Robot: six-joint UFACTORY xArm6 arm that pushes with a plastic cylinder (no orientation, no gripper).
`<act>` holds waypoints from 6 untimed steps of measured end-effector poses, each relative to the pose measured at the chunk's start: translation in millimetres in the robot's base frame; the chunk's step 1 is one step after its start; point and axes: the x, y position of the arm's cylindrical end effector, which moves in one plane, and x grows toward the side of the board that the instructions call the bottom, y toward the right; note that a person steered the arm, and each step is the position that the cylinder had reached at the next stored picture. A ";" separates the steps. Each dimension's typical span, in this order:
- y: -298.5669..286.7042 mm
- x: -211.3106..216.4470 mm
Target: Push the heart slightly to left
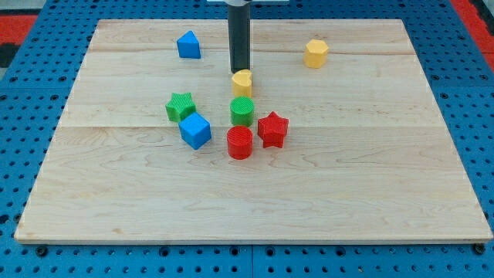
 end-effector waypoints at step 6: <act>20.2 31.1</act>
